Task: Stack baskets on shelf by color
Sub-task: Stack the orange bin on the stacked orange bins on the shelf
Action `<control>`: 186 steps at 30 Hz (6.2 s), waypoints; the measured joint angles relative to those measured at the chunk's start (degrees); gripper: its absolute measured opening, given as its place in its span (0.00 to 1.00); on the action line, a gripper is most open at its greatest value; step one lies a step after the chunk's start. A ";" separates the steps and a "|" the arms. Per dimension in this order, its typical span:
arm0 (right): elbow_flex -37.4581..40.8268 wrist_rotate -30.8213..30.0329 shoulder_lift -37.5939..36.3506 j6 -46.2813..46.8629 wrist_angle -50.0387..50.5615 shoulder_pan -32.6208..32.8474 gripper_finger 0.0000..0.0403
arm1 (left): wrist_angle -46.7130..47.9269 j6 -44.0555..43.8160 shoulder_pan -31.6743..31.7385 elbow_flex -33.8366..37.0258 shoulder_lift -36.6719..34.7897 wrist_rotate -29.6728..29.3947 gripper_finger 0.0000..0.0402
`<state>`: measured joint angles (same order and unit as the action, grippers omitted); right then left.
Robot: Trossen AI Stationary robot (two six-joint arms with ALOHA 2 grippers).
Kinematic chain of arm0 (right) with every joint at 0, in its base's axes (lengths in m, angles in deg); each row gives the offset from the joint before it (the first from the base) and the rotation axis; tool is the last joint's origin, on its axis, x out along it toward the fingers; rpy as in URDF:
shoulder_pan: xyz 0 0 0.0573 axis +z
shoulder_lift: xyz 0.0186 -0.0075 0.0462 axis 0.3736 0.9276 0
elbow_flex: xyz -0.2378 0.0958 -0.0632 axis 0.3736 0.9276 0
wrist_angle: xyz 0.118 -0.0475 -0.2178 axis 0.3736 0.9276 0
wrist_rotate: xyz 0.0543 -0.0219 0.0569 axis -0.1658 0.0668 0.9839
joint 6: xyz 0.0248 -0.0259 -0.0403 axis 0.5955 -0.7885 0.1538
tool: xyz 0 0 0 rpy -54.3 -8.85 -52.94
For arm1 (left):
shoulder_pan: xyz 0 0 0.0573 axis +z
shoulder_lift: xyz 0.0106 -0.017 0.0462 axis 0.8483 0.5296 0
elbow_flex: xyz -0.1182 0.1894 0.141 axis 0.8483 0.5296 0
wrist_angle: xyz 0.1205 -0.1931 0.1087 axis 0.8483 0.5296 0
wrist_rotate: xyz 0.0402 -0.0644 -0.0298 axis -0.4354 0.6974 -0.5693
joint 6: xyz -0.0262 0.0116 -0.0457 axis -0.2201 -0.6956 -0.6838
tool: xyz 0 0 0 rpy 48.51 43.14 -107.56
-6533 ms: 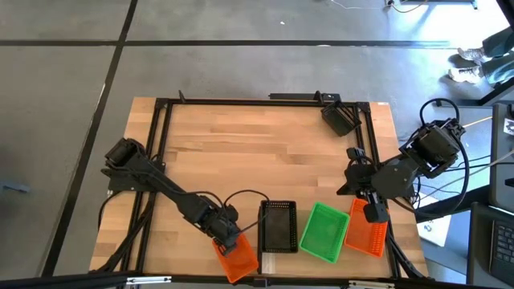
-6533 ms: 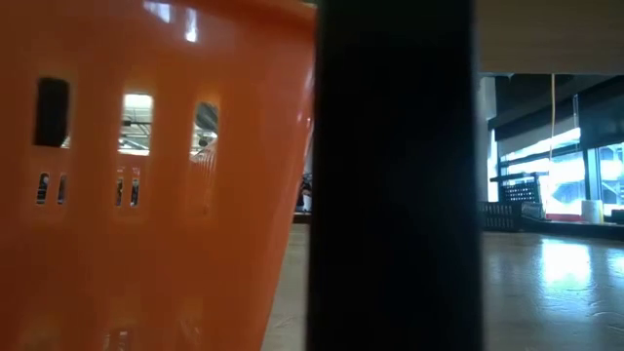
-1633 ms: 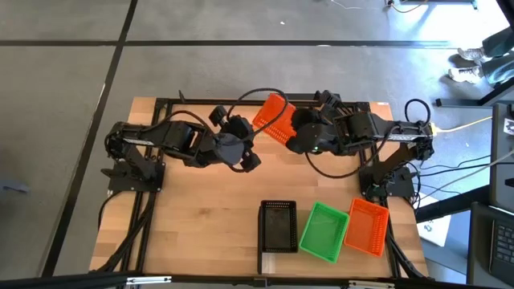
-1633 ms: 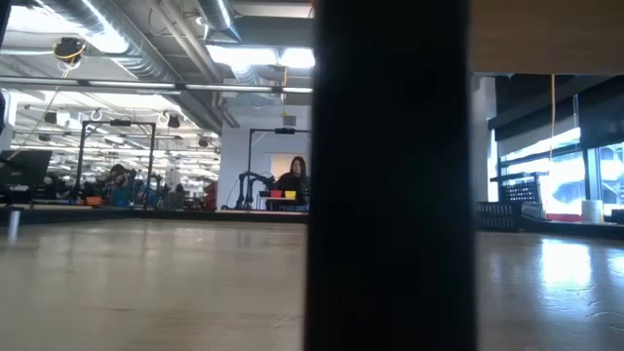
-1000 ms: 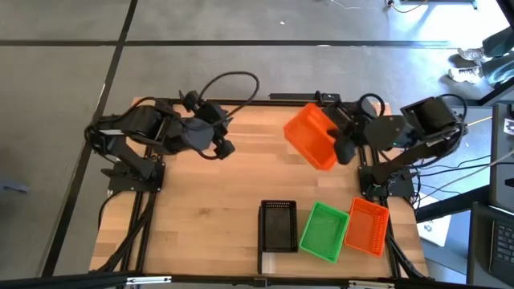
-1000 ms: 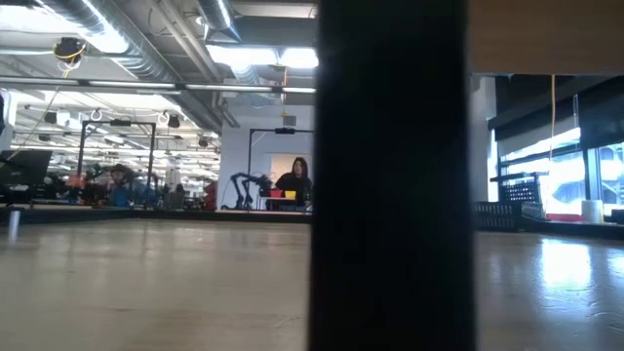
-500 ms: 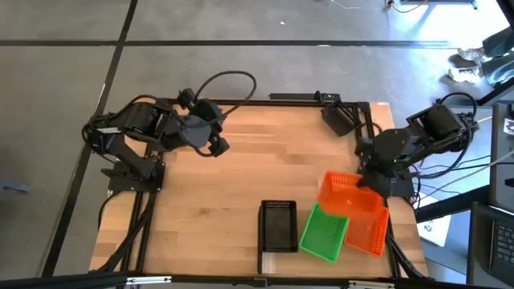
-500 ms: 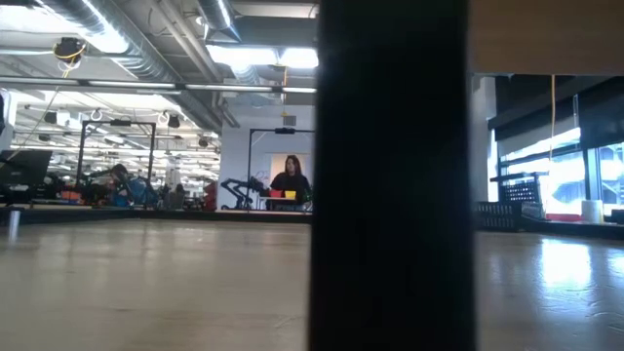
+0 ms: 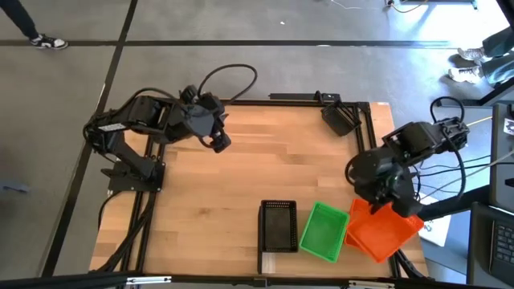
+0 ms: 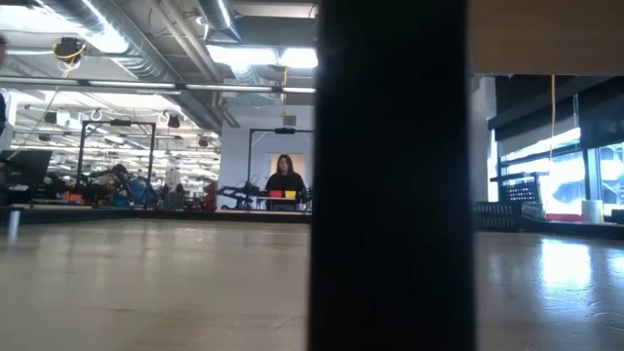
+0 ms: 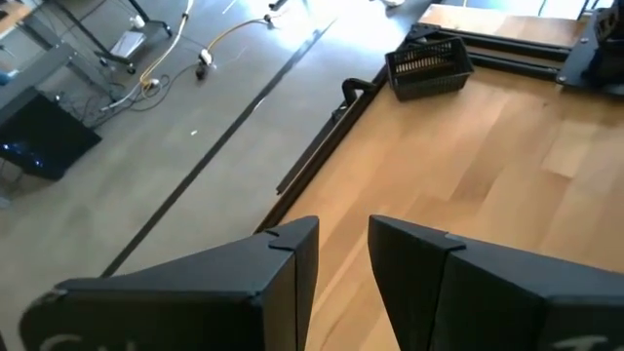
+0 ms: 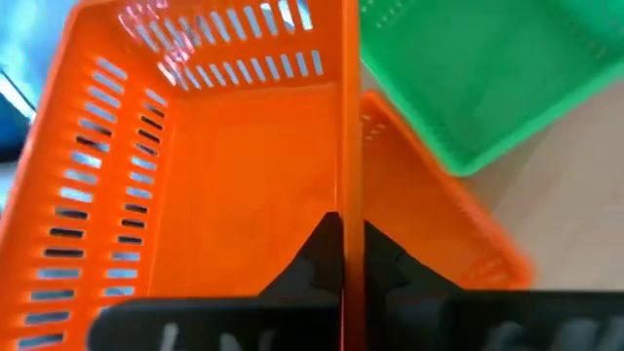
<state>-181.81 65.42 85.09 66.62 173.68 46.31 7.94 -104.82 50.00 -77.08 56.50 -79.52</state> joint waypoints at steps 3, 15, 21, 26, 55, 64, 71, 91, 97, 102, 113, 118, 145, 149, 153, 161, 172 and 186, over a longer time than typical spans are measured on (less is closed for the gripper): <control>1.10 -4.63 -0.02 -9.54 0.04 1.21 0.00 | -0.02 -1.56 0.81 0.00 0.00 0.07 0.21; 6.85 -11.86 -0.83 -35.89 0.08 2.20 0.00 | -3.24 -4.78 3.19 0.00 0.00 0.11 0.21; 8.99 -11.65 -0.82 -39.07 -0.26 2.18 0.00 | -4.37 -4.78 3.20 0.00 0.02 0.11 0.21; 11.25 -11.21 -0.80 -39.47 -2.51 2.18 0.00 | -4.71 -4.78 3.20 0.00 0.02 0.11 0.21; 12.66 -10.14 -0.60 -37.20 -11.12 1.70 0.11 | -5.25 -4.76 2.59 0.00 0.02 0.09 0.21; 12.66 -9.16 -0.75 -31.16 -11.49 1.70 0.14 | -5.25 -4.76 2.61 0.00 0.02 0.09 0.21; 12.66 -6.23 -0.75 -27.86 -11.05 1.67 0.14 | -5.24 -4.74 2.65 0.00 0.04 0.09 0.21; 12.66 -8.83 -0.75 -22.10 -9.60 1.67 0.14 | -5.22 -4.73 2.63 0.00 0.04 0.07 0.21; 12.66 -8.15 -0.75 -20.62 -7.67 1.67 0.14 | -5.22 -4.73 2.63 0.00 0.04 0.07 0.21; 12.66 -7.23 -0.75 -19.82 -7.62 1.67 0.14 | -5.22 -4.73 2.63 0.00 0.04 0.07 0.21; 12.66 -5.97 -0.75 -22.53 -7.73 1.68 0.11 | -5.22 -4.73 2.63 0.00 0.04 0.08 0.21; 12.66 -6.78 -0.75 -22.51 -7.88 1.67 0.09 | -5.22 -4.73 2.63 0.00 0.04 0.07 0.21; 12.61 -6.76 -1.08 -26.82 -4.07 1.72 0.02 | -5.22 -4.73 2.63 0.00 0.04 0.07 0.21; 12.43 -6.78 -1.07 -26.93 -3.96 1.70 0.02 | -5.24 -4.73 2.63 0.00 0.04 0.07 0.21; 9.20 -6.78 -1.04 -27.21 -3.75 1.70 0.01 | -5.24 -4.73 2.63 0.00 0.04 0.07 0.21; 4.90 -6.80 -1.06 -36.81 -0.83 2.21 0.01 | -5.24 -4.74 2.63 0.00 0.04 0.08 0.21; 6.09 -6.86 -0.80 -59.74 0.03 2.57 0.01 | -8.31 -4.76 2.63 0.00 0.04 0.09 0.21; 10.41 -6.89 -0.80 -56.95 -0.88 2.55 0.05 | -9.22 -4.76 2.61 0.00 0.04 0.09 0.21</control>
<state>-171.40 58.53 84.30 9.67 172.81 48.86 -1.29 -109.58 52.61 -77.08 56.54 -79.43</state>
